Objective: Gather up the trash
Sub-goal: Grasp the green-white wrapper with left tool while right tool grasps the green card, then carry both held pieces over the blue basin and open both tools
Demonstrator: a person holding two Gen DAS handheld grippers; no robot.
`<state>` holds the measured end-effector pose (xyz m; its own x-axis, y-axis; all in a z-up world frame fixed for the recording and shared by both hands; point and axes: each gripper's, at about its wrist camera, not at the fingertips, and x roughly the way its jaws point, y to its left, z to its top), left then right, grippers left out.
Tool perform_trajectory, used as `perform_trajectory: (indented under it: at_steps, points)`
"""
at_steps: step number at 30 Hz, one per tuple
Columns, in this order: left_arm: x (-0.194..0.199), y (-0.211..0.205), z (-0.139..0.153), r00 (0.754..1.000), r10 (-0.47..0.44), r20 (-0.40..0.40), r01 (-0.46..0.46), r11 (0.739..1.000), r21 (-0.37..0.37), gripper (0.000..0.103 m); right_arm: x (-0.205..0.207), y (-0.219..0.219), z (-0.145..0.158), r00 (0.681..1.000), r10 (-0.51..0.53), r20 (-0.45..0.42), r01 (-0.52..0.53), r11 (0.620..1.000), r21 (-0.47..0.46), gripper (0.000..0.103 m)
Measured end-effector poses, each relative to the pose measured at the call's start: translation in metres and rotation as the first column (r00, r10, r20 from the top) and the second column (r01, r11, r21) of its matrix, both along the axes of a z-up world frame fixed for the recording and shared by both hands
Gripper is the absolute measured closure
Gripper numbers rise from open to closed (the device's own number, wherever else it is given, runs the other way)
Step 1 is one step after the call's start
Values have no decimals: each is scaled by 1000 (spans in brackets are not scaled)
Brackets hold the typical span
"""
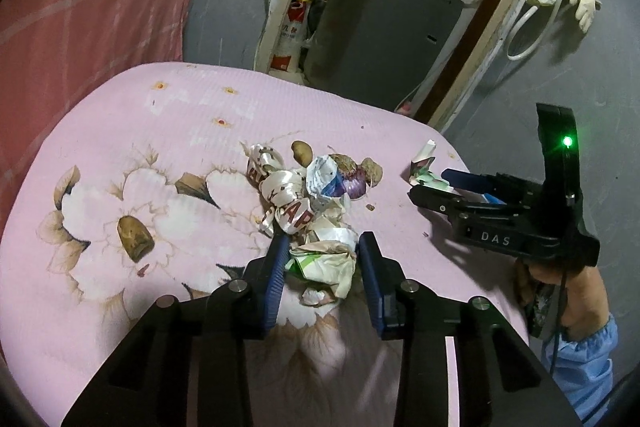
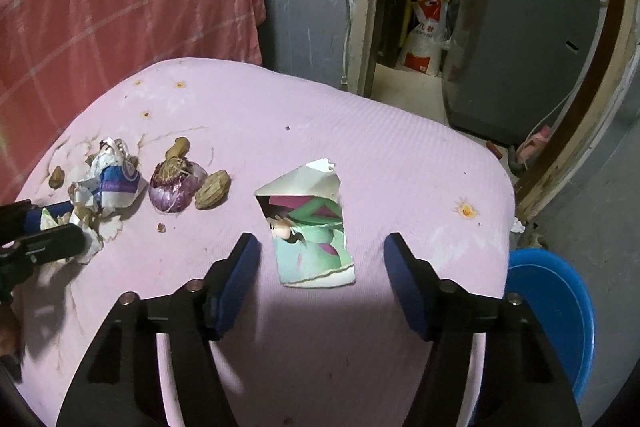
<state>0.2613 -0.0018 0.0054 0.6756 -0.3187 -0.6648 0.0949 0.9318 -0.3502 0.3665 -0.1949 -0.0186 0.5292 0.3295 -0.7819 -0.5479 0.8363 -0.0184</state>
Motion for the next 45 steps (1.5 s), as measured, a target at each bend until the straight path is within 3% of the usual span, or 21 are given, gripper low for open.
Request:
perform_trajectory:
  at_steps: [2,5,13,27,35,45]
  points:
    - [-2,1,0,1000,2,1,-2,1000,-3,73,-4,-3,-1,1000,-2,7,2,1000,11,49]
    - [-4,0,3,1000,4,7,-4,1000,-3,76,-11,-8,0,1000,-3,22,3,1000,26,68]
    - [-12,1,5,1000,17,15,-17,1000,6,79,-19,-8,1,999,11,42,-13,999,47,69]
    - [-34,-1,13,995,7,99,-8,1000,12,79,-54,-25,10,998,38,43,-47,978,205,69]
    - [-41,-20,46,963,16,268,-17,1000,-1,79,-91,-45,56,969,-38,246,-52,936,347,69]
    - [-26,-81,94,891,-44,452,42,999,15,79,-127,-90,113,872,-211,442,0,902,431,69]
